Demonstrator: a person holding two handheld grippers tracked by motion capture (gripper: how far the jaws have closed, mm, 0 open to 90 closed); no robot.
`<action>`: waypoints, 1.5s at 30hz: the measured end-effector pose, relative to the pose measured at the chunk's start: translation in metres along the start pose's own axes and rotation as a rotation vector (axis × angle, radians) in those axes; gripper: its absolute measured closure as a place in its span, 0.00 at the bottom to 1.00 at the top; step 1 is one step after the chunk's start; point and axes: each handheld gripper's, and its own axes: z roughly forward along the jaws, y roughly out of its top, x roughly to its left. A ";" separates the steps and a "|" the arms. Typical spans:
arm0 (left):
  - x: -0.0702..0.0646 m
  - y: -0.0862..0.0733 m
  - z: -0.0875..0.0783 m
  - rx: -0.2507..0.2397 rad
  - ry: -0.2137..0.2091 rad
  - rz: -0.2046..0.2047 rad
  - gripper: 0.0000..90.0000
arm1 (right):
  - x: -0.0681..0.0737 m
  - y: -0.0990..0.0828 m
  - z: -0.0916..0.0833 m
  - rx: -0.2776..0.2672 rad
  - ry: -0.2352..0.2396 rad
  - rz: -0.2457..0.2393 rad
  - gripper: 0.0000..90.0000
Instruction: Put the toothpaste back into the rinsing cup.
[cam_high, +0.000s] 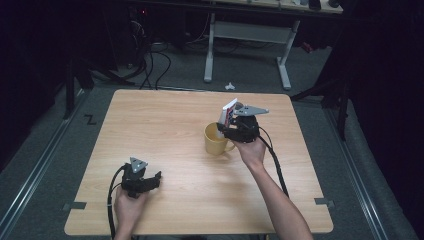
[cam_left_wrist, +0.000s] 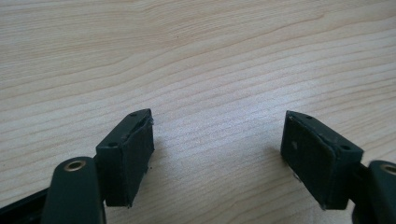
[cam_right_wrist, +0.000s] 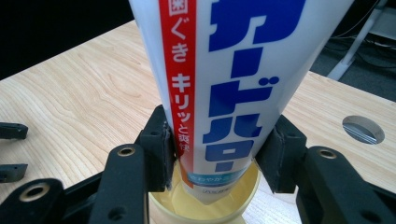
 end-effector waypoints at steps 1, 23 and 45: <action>0.000 0.000 0.000 0.002 -0.001 0.001 0.29 | 0.000 0.000 0.001 0.000 0.001 -0.002 0.58; 0.000 0.000 0.000 0.000 0.000 -0.001 0.29 | 0.001 -0.010 0.018 0.035 -0.003 0.000 0.57; 0.000 0.000 0.000 0.000 0.000 0.000 0.29 | 0.004 -0.019 0.033 0.088 -0.009 -0.003 0.56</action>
